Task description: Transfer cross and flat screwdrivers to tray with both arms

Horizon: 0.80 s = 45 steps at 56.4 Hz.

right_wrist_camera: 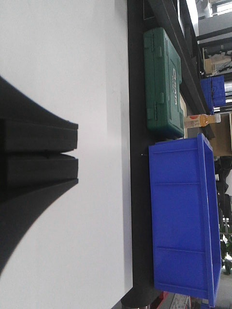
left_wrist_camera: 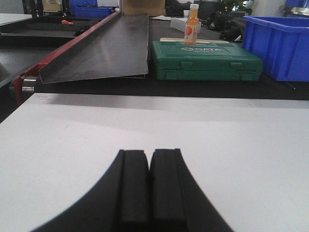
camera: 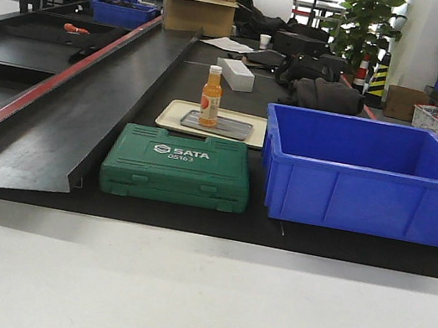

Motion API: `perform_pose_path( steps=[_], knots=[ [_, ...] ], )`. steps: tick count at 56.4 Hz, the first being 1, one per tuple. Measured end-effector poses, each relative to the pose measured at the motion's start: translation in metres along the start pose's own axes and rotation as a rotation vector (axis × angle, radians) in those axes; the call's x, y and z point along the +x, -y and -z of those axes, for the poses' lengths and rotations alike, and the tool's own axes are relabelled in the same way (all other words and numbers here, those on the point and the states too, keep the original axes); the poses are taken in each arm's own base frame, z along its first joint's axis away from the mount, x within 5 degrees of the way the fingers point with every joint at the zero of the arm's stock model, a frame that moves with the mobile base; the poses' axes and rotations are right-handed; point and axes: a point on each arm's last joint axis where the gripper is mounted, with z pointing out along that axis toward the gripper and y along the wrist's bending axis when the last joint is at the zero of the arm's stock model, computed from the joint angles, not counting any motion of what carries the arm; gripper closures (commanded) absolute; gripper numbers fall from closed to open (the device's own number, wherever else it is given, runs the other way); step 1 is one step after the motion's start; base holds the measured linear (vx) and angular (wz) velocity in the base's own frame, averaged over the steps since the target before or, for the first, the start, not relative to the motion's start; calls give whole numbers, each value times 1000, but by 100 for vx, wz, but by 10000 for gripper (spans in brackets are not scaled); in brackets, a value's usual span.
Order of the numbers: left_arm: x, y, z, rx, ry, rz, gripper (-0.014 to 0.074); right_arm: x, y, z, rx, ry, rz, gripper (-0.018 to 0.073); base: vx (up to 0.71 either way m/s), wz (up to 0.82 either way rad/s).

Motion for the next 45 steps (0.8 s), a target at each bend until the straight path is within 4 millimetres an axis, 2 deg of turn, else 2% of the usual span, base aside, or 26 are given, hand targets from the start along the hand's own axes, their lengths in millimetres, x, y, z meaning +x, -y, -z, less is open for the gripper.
perform_pose_path(
  steps=[36,45],
  knots=[
    [0,0,0,0,1,0,596,0,0,0,0,1,0,567,0,0],
    [0,0,0,0,3,0,596,-8,0,0,2,87,0,567,0,0]
  ],
)
